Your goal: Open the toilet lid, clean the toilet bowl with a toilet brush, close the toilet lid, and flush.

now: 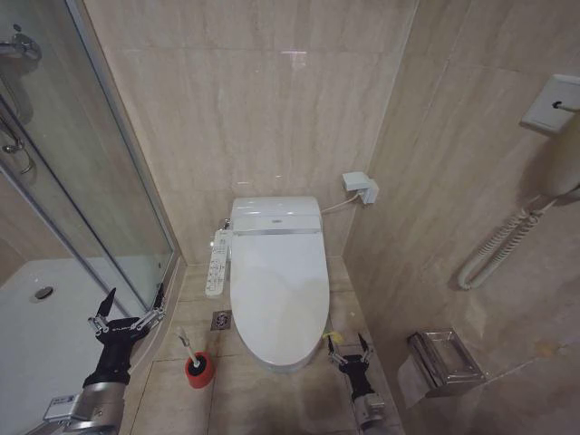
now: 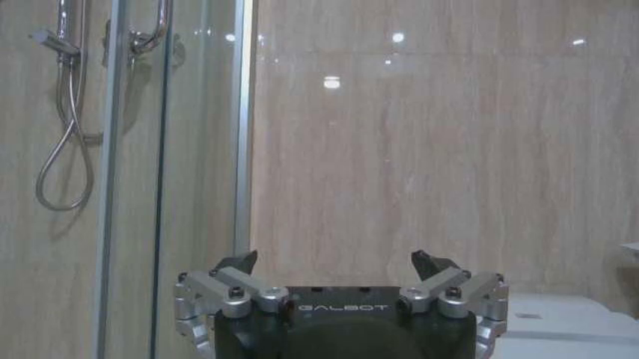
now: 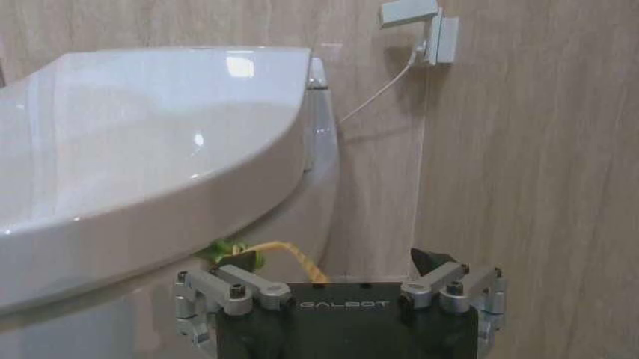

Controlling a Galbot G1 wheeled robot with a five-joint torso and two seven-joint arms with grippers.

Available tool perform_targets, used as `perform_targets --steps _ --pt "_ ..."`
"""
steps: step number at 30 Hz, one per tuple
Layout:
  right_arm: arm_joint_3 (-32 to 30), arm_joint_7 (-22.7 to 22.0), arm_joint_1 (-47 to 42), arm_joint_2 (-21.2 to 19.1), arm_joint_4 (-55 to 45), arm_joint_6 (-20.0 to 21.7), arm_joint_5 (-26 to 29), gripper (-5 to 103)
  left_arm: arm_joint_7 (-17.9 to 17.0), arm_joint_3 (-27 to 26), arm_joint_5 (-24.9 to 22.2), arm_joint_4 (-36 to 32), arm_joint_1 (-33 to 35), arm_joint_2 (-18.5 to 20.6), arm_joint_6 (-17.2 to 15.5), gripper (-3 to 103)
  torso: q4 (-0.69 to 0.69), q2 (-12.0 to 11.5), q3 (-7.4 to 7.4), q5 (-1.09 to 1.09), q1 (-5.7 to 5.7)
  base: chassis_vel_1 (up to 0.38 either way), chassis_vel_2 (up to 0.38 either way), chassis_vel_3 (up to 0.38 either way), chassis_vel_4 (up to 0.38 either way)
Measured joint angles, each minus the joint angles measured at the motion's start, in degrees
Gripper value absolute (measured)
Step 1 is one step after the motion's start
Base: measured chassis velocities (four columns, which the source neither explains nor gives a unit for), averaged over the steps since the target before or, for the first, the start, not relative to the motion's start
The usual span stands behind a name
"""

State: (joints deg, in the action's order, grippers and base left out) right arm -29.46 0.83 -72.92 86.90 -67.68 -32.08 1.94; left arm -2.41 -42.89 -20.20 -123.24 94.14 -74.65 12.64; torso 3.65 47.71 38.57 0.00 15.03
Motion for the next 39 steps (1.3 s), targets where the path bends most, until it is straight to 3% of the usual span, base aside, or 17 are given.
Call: perform_targets --steps 16,39 --pt "-0.1 -0.7 1.6 0.4 3.1 -0.4 -1.7 100 0.0 0.0 0.0 0.0 0.0 0.0 0.0 100 0.00 0.0 0.00 0.00 0.00 0.000 0.000 0.000 0.000" --pt "-0.6 -5.7 4.9 0.2 7.2 -1.6 -4.4 100 0.0 0.0 0.0 0.0 0.0 0.0 0.0 100 0.00 0.0 0.00 0.00 0.00 0.000 0.000 0.000 0.000"
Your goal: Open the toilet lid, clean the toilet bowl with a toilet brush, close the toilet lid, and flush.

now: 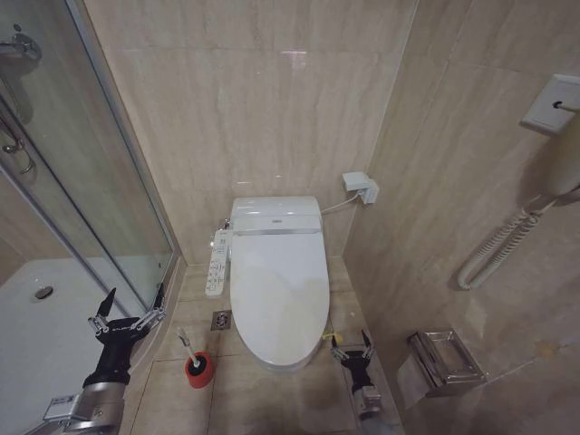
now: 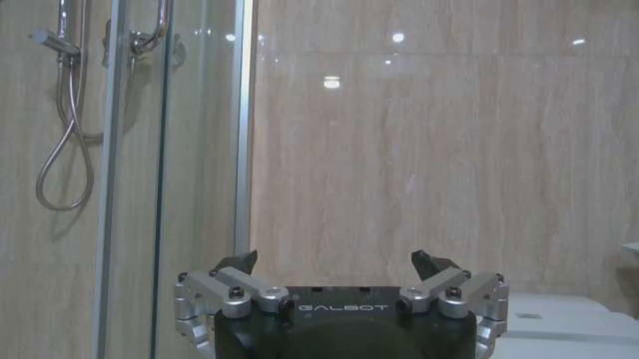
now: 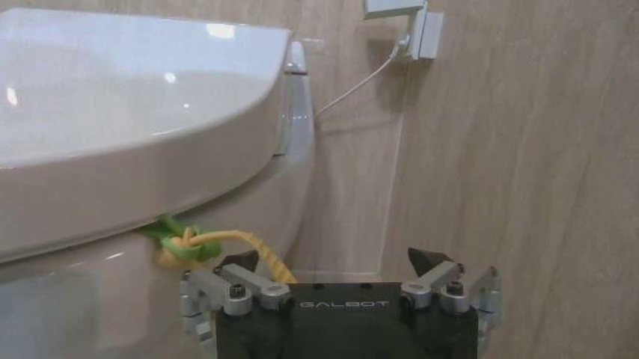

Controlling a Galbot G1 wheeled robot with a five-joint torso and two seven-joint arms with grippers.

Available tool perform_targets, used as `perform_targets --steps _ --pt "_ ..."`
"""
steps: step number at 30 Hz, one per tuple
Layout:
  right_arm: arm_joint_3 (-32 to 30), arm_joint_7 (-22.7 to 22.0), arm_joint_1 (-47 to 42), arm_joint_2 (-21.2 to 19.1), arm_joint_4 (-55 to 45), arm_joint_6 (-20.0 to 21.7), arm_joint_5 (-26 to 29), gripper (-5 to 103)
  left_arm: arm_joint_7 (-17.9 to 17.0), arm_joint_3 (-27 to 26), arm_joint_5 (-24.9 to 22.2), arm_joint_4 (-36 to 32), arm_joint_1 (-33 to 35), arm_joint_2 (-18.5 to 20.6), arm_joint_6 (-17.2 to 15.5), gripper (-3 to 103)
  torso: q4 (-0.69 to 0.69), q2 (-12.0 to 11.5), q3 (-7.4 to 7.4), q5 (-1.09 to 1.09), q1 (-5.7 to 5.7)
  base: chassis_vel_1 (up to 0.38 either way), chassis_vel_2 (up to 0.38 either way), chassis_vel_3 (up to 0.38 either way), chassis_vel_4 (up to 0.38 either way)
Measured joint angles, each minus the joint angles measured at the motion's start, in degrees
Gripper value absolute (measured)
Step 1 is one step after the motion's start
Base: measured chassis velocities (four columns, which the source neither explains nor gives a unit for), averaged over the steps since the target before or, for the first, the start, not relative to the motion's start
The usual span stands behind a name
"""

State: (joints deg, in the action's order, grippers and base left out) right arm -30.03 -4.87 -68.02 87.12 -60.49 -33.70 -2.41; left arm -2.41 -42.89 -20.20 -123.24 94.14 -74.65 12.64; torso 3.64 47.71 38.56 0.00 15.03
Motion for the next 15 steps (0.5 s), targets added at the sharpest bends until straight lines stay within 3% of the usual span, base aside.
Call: perform_targets --steps 1,2,9,10,15 --pt "0.0 -0.1 0.1 -0.1 0.2 -0.1 -0.1 100 0.0 0.0 0.0 0.0 0.0 0.0 0.0 100 0.00 0.0 0.00 0.00 0.00 0.000 0.000 0.000 0.000" --pt "-0.1 -0.1 0.1 -0.2 0.2 -0.1 -0.1 88 0.0 0.0 0.0 0.0 0.0 0.0 0.0 100 0.00 0.0 0.00 0.00 0.00 0.000 0.000 0.000 0.000" --pt "-0.1 1.2 -0.5 -0.1 0.3 -1.3 -0.2 88 0.0 0.0 0.0 0.0 0.0 0.0 0.0 100 0.00 0.0 0.00 0.00 0.00 0.000 0.000 0.000 0.000" --pt "-0.1 1.3 -0.8 -0.1 0.0 -1.4 -0.2 61 0.0 0.0 0.0 0.0 0.0 0.0 0.0 100 0.00 0.0 0.00 0.00 0.00 0.000 0.000 0.000 0.000" --pt "-0.1 1.3 -1.0 -0.2 -0.4 -1.6 -0.2 61 0.0 0.0 0.0 0.0 0.0 0.0 0.0 100 0.00 0.0 0.00 0.00 0.00 0.000 0.000 0.000 0.000"
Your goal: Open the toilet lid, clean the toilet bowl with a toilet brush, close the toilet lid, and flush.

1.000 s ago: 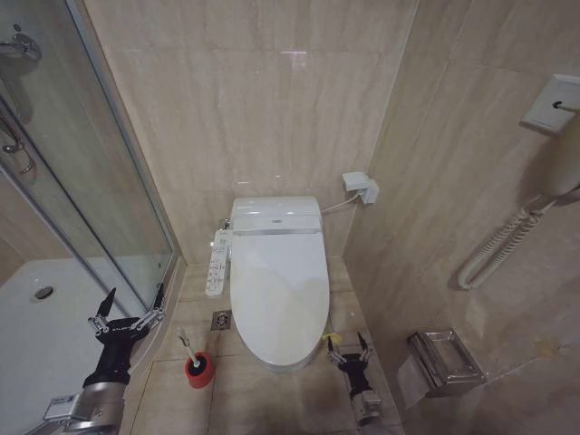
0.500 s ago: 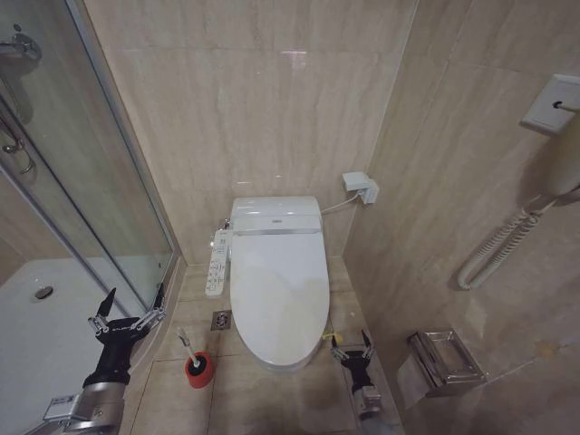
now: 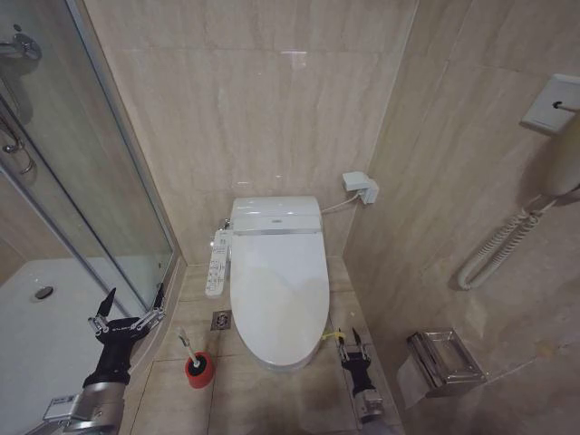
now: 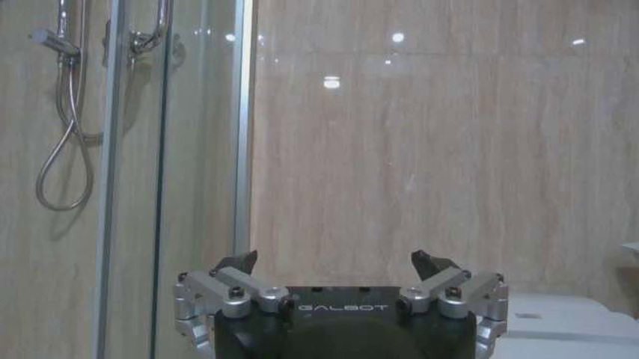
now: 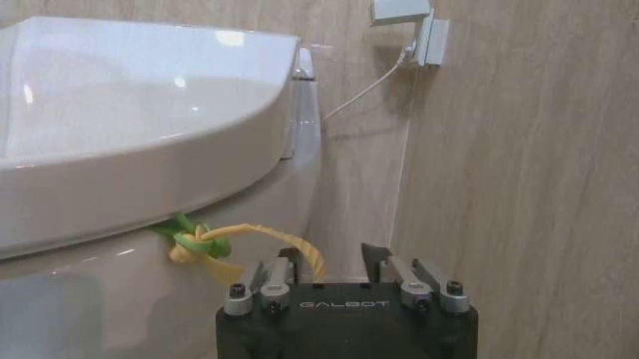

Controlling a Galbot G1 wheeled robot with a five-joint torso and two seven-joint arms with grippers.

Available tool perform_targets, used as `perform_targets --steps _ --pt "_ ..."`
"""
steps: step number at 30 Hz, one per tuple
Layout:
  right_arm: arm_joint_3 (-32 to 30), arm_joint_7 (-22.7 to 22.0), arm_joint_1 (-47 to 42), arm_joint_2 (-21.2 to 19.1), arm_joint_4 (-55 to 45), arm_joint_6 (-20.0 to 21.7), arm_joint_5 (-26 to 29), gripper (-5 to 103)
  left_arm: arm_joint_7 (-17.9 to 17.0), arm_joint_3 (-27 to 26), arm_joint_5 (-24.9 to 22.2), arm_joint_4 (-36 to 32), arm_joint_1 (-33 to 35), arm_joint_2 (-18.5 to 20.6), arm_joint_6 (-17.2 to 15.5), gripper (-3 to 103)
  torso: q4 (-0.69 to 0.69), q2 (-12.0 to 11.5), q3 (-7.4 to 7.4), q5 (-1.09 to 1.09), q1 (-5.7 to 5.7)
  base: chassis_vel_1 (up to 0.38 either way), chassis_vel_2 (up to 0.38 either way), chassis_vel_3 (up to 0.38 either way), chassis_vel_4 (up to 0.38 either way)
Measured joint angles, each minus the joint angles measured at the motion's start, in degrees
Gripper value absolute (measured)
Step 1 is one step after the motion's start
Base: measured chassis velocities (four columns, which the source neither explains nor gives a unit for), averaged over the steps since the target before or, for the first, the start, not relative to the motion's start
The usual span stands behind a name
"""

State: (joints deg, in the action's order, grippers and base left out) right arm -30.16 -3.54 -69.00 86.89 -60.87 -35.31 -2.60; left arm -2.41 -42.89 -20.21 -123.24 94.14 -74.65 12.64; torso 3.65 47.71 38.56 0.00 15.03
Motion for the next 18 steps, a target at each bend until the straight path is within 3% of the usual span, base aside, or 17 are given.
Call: perform_targets --steps 1,2,9,10,16,17,18 --pt "0.0 0.0 0.0 0.0 0.0 0.0 0.0 61 0.0 0.0 0.0 0.0 0.0 0.0 0.0 100 0.00 0.0 0.00 0.00 0.00 0.000 0.000 0.000 0.000" --pt "0.0 0.0 -0.1 0.0 -0.2 0.0 0.1 34 0.0 0.0 0.0 0.0 0.0 0.0 0.0 100 0.00 0.0 0.00 0.00 0.00 0.000 0.000 0.000 0.000" --pt "0.0 0.2 -0.8 -0.1 -1.1 0.0 0.4 34 0.0 0.0 0.0 0.0 0.0 0.0 0.0 100 0.00 0.0 0.00 0.00 0.00 0.000 0.000 0.000 0.000" --pt "0.0 0.2 -0.8 -0.1 -1.4 0.0 0.5 7 0.0 0.0 0.0 0.0 0.0 0.0 0.0 100 0.00 0.0 0.00 0.00 0.00 0.000 0.000 0.000 0.000" --pt "-0.1 1.4 -2.1 -1.1 -4.2 0.2 1.3 7 0.0 0.0 0.0 0.0 0.0 0.0 0.0 100 0.00 0.0 0.00 0.00 0.00 0.000 0.000 0.000 0.000" --pt "-0.2 1.6 -2.4 -1.2 -4.8 0.5 1.3 1 0.0 0.0 0.0 0.0 0.0 0.0 0.0 100 -0.01 0.0 0.00 0.00 0.00 0.000 0.000 0.000 0.000" --pt "-0.4 1.8 -3.0 -1.3 -6.2 1.0 1.3 1 0.0 0.0 0.0 0.0 0.0 0.0 0.0 100 -0.01 0.0 0.00 0.00 0.00 0.000 0.000 0.000 0.000"
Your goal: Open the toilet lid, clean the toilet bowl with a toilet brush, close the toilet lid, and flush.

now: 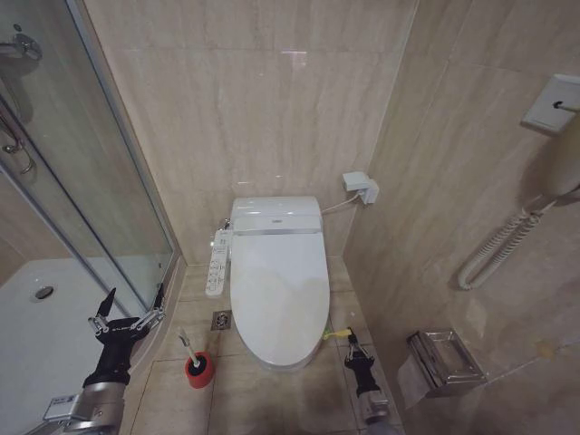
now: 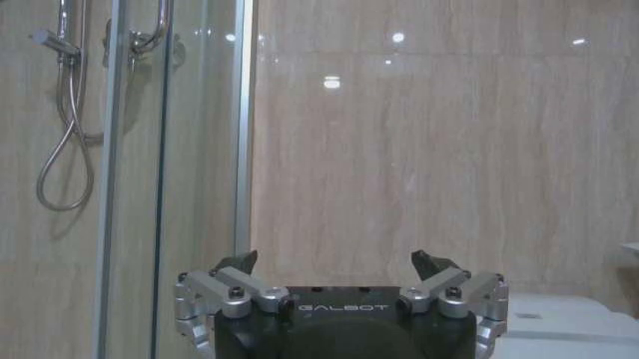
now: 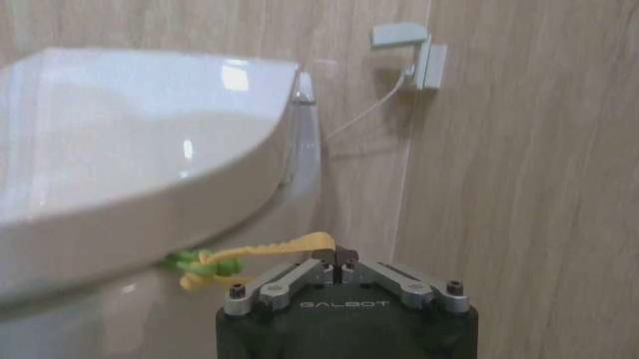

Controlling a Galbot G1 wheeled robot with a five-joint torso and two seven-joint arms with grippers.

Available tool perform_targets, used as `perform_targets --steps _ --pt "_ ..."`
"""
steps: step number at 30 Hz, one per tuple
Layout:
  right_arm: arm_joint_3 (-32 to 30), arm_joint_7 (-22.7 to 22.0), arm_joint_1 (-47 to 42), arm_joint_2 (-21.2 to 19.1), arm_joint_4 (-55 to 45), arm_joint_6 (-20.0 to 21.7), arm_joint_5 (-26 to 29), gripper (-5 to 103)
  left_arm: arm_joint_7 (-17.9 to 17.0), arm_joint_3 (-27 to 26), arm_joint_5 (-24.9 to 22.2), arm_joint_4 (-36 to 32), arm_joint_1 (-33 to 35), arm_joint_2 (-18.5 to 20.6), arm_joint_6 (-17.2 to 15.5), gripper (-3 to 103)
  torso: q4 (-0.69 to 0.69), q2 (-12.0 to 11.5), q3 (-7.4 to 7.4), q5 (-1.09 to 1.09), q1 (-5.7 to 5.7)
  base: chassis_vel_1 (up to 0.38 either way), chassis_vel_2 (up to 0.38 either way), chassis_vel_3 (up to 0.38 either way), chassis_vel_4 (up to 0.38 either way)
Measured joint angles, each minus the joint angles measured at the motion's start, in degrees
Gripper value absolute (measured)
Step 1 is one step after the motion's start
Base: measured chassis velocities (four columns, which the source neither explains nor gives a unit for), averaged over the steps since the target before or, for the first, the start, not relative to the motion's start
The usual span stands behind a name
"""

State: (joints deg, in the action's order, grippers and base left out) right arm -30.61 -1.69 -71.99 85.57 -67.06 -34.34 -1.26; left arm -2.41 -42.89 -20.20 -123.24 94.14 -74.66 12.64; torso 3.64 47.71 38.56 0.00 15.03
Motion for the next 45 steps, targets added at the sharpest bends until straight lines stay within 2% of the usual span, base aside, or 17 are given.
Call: perform_targets --steps 5,7,8,11,13,16,21,26,31,36,45 --pt "0.0 0.5 -2.5 -0.5 -5.8 2.5 1.0 1 0.0 0.0 0.0 0.0 0.0 0.0 0.0 100 -0.01 0.0 0.00 -0.01 0.00 0.000 0.000 0.000 0.000" --pt "0.4 1.1 -5.9 -1.1 -14.4 8.8 3.4 1 0.0 0.0 0.0 0.0 0.0 0.0 0.0 100 -0.01 0.0 0.00 -0.01 0.00 0.000 0.000 0.000 0.000" --pt "0.4 1.1 -5.9 -1.1 -14.4 8.8 3.4 1 0.0 0.0 0.0 0.0 0.0 0.0 0.0 100 -0.01 0.0 0.00 -0.01 0.00 0.000 0.000 0.000 0.000" --pt "1.0 2.2 -9.6 -2.0 -25.5 16.3 5.3 1 0.0 0.0 0.0 0.0 0.0 0.0 0.0 100 -0.01 0.0 0.00 -0.01 0.00 0.000 0.000 0.000 0.000" --pt "1.1 2.5 -10.5 -2.3 -28.4 17.9 5.6 1 0.0 0.0 0.0 0.0 0.0 0.0 0.0 100 0.01 0.0 0.00 0.01 0.00 0.000 0.000 0.000 0.000" --pt "1.8 2.6 -12.2 -2.8 -37.6 22.4 6.9 1 0.0 0.0 0.0 0.0 0.0 0.0 0.0 100 0.02 0.0 0.00 0.00 0.00 0.000 0.000 0.000 0.000" --pt "2.3 2.2 -11.2 -3.9 -46.0 27.3 10.8 1 0.0 0.0 0.0 0.0 0.0 0.0 0.0 100 0.02 0.0 0.00 0.02 0.00 0.000 0.000 0.000 0.000" --pt "2.4 0.7 -6.4 -5.2 -49.2 31.7 14.3 1 0.0 0.0 0.0 0.0 0.0 0.0 0.0 100 0.00 0.0 0.00 0.01 0.00 0.000 0.000 0.000 0.000" --pt "2.6 0.1 -2.8 -5.5 -49.9 34.1 17.3 1 0.0 0.0 0.0 0.0 0.0 0.0 0.0 100 0.00 0.0 0.00 0.01 0.00 0.000 0.000 0.000 0.000" --pt "3.0 0.0 -0.5 -5.6 -48.8 34.3 18.8 1 0.0 0.0 0.0 0.0 0.0 0.0 0.0 100 0.01 0.0 0.00 0.01 0.00 0.000 0.000 0.000 0.000" --pt "6.0 -1.4 11.1 -6.5 -42.3 35.8 21.6 1 0.0 0.0 0.0 0.0 0.0 0.0 0.0 100 0.01 0.0 0.00 0.01 0.00 0.000 0.000 0.000 0.000"
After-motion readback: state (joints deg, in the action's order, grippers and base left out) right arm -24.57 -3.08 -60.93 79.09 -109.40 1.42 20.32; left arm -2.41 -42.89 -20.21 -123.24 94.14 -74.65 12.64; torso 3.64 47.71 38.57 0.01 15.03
